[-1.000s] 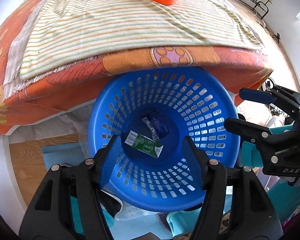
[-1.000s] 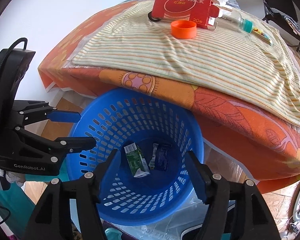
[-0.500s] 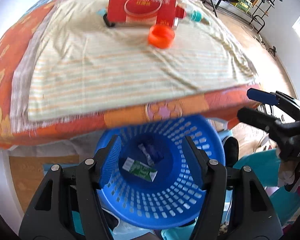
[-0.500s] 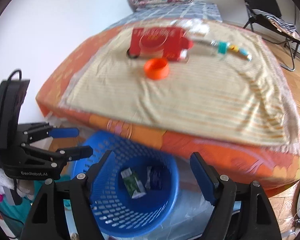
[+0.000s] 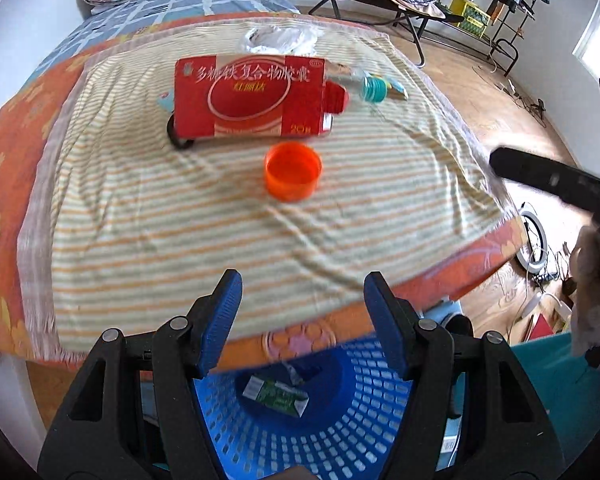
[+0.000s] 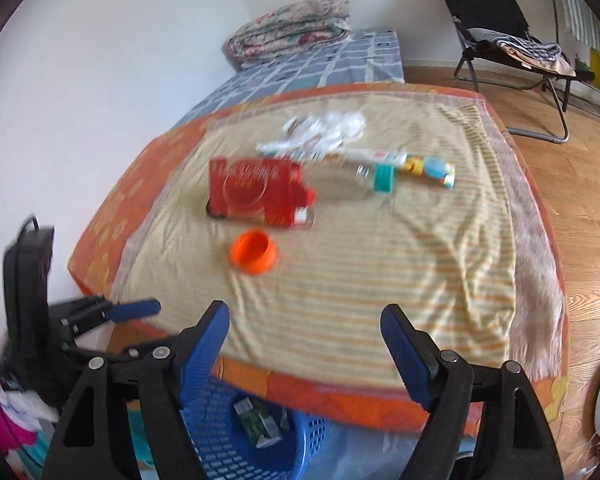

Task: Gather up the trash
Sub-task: 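Move both tools back over the bed toward the orange cap, then grasp the orange cap with the left tool while the right tool grasps the white plastic bag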

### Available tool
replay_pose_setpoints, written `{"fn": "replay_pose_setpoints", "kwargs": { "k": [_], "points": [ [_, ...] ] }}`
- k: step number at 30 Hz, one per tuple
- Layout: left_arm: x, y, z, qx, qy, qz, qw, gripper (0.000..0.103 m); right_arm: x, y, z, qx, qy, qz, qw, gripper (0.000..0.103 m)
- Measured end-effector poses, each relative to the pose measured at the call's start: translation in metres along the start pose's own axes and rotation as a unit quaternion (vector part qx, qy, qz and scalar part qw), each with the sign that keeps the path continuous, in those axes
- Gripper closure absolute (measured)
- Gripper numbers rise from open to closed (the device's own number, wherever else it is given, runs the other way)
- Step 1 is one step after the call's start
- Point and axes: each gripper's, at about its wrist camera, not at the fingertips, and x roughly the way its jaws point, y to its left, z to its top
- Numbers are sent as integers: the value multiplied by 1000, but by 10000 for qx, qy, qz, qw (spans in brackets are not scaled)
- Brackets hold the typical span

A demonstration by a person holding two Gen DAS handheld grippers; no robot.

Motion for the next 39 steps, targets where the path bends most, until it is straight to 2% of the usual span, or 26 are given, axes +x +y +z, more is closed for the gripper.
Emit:
{"fn": "replay_pose_setpoints", "kwargs": {
  "k": [5,11,17,21,29,34,36,39],
  "points": [
    [16,0,19,93,-87,104,9999,38,5,-14,40,218,-177,103,9996,23],
    [36,2,35,232,-96,173,9995,38,33,-21,94,576,-286,365,9973,23],
    [54,7,45,292,-12,80,9995,38,79,-21,133,808,-110,522,9953,23],
    [62,9,50,328,15,3,9995,38,105,-22,147,1022,-27,651,9926,24],
    [72,10,57,414,18,-23,9991,38,158,-25,162,1425,240,997,9845,44],
    [75,17,59,402,14,-34,9992,38,177,-22,169,1399,261,864,9860,48],
    [77,19,61,405,5,-52,9992,38,183,-21,171,1453,277,876,9851,55],
    [78,19,63,466,-4,-67,9989,47,190,-21,172,1487,306,764,9854,65]
  ]
}}
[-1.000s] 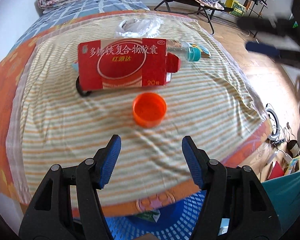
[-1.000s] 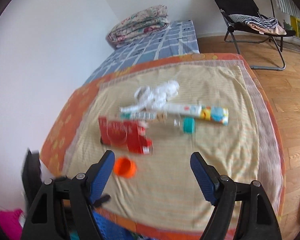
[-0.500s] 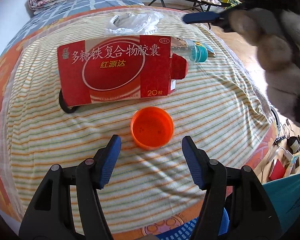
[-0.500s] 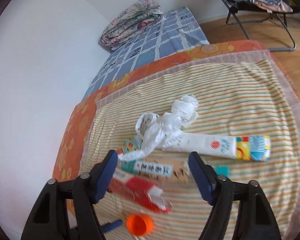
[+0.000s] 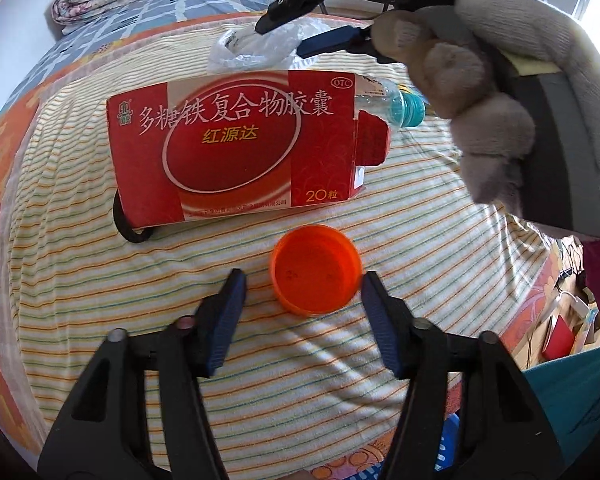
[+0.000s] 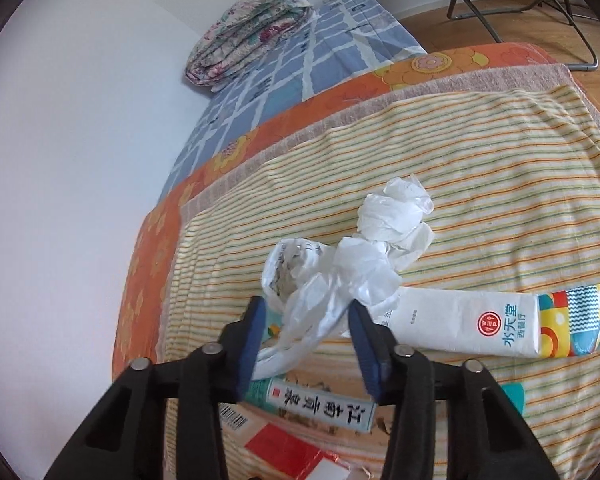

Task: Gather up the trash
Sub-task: 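Grasp the orange cap with the left tool while the right tool grasps the white plastic bag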

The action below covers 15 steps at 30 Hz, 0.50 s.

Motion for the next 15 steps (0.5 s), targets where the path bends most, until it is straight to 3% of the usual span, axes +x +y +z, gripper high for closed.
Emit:
{"fn": "replay_pose_setpoints", "kwargs": {
  "k": [2,8,15],
  "points": [
    [0,-1,2,55,-9,-20,10000,54,2,0,0,-34,-11,-35,10000,74],
    [-2,-1,0,51,-62,-29,10000,55,-2,2,0,-136,-131,-10,9998,95],
    [-11,7,-2,-67,-180,-4,9998,56,-22,14,3,-383,-440,128,9982,99]
  ]
}}
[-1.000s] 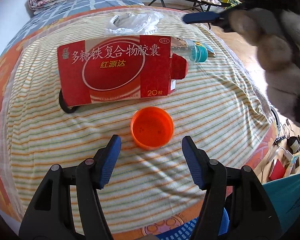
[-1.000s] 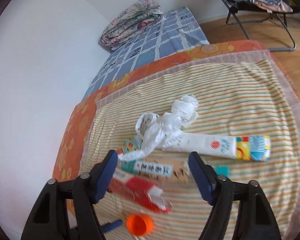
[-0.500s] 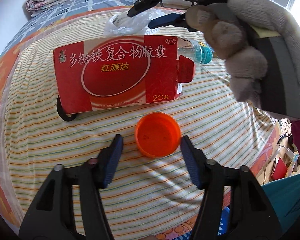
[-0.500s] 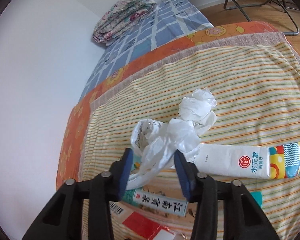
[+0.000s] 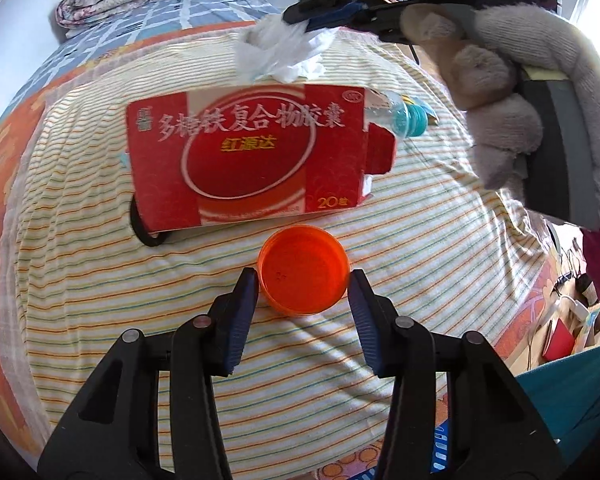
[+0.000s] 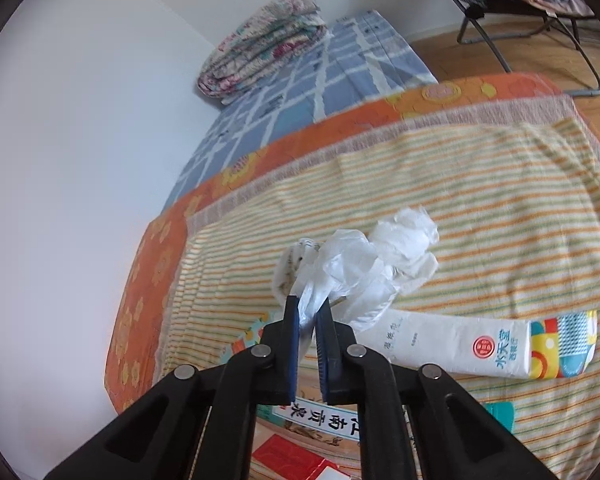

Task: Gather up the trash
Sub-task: 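Grasp the orange cap with the left tool while the right tool grasps the white plastic bag, then carry the cap and bag to the blue basket and release both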

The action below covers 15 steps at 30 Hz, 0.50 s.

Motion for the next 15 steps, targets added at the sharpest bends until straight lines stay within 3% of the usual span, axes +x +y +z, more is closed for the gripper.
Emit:
{"fn": "replay_pose_setpoints", "kwargs": {
  "k": [15],
  "points": [
    [-45,20,-10,-219,-303,125,9992,56,-78,48,-6,-771,-479,109,9958,100]
  ]
}}
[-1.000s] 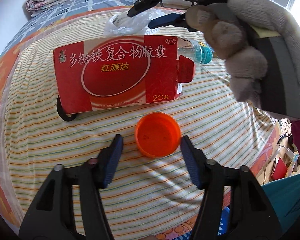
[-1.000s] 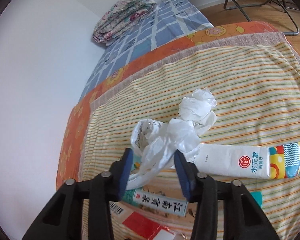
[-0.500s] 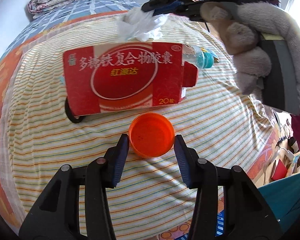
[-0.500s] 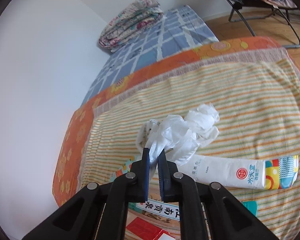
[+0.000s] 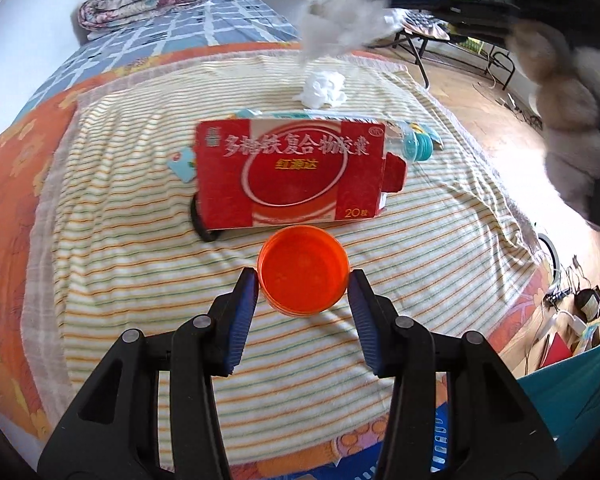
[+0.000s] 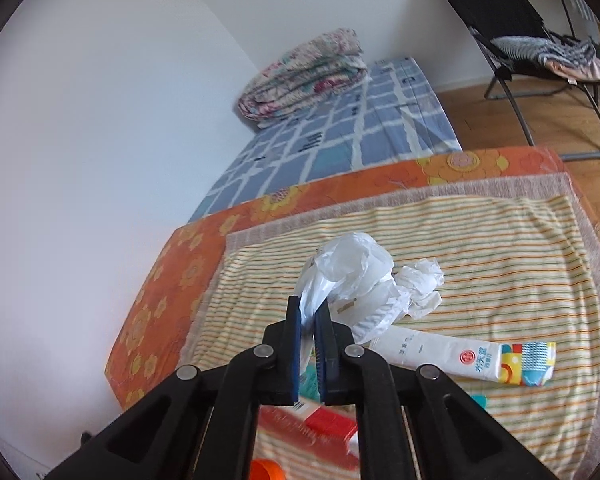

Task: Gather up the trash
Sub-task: 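Carry the cap and bag to the blue basket and release both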

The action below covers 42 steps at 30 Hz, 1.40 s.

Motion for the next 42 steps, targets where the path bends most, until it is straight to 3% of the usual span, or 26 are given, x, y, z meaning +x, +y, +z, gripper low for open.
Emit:
{"fn": "replay_pose_setpoints", "kwargs": {
  "k": [11,22,32,42],
  "points": [
    [-48,26,-19,-435,-174,102,9989,56,-82,38,-45,-783,-26,-27,9969,100],
    [-85,23,-51,-488,-270,142,9983,56,-133,71,-127,-1459,379,243,9883,100],
    [-89,10,-100,-549,66,70,9984,56,-144,84,-220,-2002,1037,322,9737,100],
    [-78,-5,-138,-501,401,-79,9979,56,-131,82,-272,-2087,1586,341,9644,100]
  ]
}}
